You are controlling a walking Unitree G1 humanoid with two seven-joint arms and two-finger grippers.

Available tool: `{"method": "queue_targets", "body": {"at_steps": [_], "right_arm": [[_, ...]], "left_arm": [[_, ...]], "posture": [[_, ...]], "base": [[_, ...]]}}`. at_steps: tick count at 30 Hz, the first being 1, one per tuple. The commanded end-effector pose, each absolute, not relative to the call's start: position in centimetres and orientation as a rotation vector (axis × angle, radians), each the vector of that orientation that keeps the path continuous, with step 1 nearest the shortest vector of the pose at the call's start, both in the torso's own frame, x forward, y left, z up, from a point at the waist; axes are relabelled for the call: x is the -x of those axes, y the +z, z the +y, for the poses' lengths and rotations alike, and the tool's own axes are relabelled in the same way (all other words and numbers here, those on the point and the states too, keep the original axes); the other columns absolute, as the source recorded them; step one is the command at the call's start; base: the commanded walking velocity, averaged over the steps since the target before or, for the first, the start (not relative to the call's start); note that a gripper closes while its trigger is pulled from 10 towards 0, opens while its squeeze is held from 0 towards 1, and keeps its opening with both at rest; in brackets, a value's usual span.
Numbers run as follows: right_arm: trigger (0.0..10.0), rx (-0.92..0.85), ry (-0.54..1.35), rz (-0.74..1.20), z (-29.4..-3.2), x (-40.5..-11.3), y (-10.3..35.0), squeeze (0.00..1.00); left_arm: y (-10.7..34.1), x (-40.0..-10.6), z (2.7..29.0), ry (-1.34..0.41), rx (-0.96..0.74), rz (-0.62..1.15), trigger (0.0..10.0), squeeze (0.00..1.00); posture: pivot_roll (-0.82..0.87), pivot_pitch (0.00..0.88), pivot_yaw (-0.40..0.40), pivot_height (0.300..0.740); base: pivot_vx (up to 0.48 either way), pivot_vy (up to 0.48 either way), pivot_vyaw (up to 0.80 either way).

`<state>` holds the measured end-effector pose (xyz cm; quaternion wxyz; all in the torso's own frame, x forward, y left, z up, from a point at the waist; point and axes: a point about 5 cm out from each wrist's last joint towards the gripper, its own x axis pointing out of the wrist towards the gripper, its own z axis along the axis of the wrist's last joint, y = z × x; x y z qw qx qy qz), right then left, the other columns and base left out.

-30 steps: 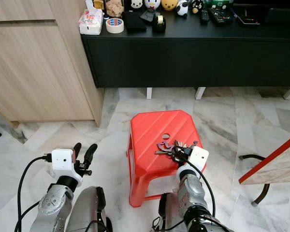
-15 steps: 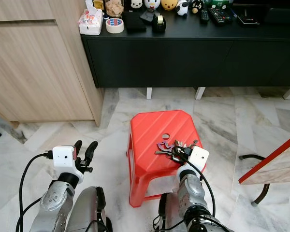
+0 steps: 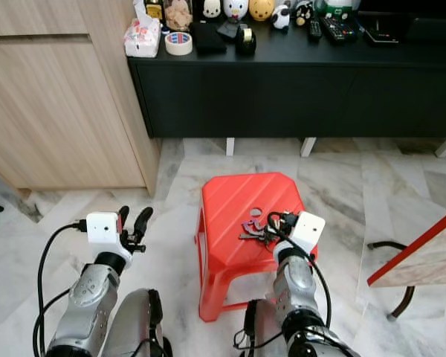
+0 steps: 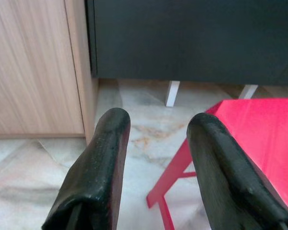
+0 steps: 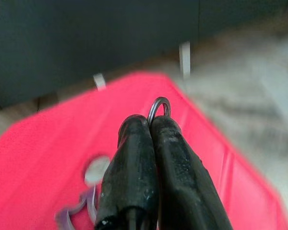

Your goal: Hang keys on a hook

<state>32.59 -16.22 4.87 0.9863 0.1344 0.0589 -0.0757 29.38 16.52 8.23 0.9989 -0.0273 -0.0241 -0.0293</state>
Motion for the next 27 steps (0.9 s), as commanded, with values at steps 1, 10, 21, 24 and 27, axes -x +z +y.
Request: {"method": "queue_targets", "body": {"at_steps": [1, 10, 21, 24, 27], "right_arm": [[10.0, -0.197, -0.143, 0.049, -16.4, -32.5, 5.6, 0.0], [10.0, -0.155, -0.12, -0.055, -16.1, -31.3, 6.5, 0.0], [10.0, -0.106, -0.092, -0.085, -16.3, -30.0, 6.9, 0.0], [10.0, -0.097, -0.086, -0.101, -16.3, -30.2, 7.6, 0.0], [10.0, -0.094, -0.084, -0.106, -16.3, -30.3, 7.9, 0.0]], "left_arm": [[7.2, -29.0, 16.9, -0.031, 0.061, -0.015, 10.0, 0.0], [5.7, -28.3, 18.8, 0.033, 0.049, 0.036, 10.0, 0.0], [0.1, -24.5, 24.2, 0.173, -0.026, 0.298, 10.0, 0.0], [-0.5, -24.0, 24.7, 0.185, -0.032, 0.325, 10.0, 0.0], [-1.1, -23.6, 24.8, 0.19, -0.032, 0.346, 10.0, 0.0]], "posture": [[0.06, 0.026, -0.062, 0.587], [0.06, 0.014, -0.068, 0.587], [0.05, 0.0, -0.068, 0.642], [0.05, 0.0, -0.071, 0.657], [0.05, 0.0, -0.07, 0.672]], "base": [[0.0, 0.0, 0.0], [0.0, 0.0, 0.0], [0.0, 0.0, 0.0], [0.0, 0.0, 0.0], [0.0, 0.0, 0.0]]}}
